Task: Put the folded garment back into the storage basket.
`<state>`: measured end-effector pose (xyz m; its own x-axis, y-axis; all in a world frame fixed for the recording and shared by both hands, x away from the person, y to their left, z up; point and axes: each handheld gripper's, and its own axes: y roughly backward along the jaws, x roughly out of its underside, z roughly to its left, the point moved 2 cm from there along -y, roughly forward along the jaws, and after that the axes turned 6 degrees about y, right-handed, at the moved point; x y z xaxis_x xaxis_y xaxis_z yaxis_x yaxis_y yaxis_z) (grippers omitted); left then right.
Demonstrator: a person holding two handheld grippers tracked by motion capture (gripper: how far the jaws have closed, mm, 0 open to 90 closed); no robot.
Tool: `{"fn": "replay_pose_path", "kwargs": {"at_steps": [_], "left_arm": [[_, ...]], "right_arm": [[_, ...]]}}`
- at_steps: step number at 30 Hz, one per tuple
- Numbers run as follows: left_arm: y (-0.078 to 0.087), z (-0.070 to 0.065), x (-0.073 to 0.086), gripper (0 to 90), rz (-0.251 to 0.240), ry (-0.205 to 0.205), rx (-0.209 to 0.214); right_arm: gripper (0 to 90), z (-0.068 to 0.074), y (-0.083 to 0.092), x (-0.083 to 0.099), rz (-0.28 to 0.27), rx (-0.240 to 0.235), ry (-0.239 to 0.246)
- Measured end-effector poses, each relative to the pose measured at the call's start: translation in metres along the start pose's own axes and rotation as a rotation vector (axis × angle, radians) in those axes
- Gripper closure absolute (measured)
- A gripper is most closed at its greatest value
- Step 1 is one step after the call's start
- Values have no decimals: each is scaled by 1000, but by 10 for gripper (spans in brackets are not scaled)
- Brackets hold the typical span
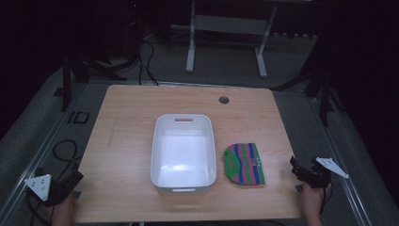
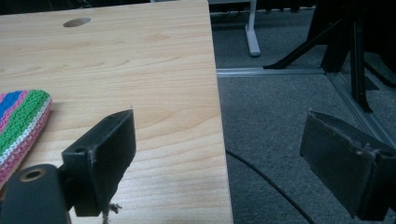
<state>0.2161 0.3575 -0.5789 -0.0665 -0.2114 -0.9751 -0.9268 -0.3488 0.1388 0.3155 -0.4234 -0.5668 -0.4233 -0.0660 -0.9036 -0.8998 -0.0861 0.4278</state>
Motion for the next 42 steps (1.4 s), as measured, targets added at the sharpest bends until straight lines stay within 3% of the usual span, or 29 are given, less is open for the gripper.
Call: {"fn": "replay_pose_path", "kwargs": {"at_steps": [14, 19, 22, 23, 24, 26, 28, 29, 31, 35, 42], "left_arm": [[1, -1, 0, 14, 0, -6, -4], [1, 0, 0, 14, -2, 2, -8], [1, 0, 0, 14, 1, 4, -9], [1, 0, 0, 14, 1, 4, -9], [1, 0, 0, 14, 0, 4, -10], [1, 1, 0, 14, 2, 7, -6], [2, 1, 0, 14, 3, 12, -5], [1, 1, 0, 14, 2, 15, -5], [2, 1, 0, 14, 3, 15, -5], [2, 1, 0, 14, 4, 10, -4], [1, 2, 0, 14, 3, 19, -4]], "right_arm": [[105, -1, -5, -1, 49, -18, -5], [130, -5, -10, -1, 108, -78, -6], [133, -11, -11, -1, 145, -158, 0], [133, -11, -11, -1, 145, -158, 0], [135, -16, -11, -3, 192, -246, 36], [135, -19, -12, -4, 214, -311, 54], [135, -22, -14, -6, 247, -358, 100], [135, -22, -15, -7, 263, -408, 132], [136, -22, -16, -10, 281, -431, 196], [139, -18, -18, -17, 319, -538, 271], [144, 4, -23, -23, 387, -699, 460]]}}
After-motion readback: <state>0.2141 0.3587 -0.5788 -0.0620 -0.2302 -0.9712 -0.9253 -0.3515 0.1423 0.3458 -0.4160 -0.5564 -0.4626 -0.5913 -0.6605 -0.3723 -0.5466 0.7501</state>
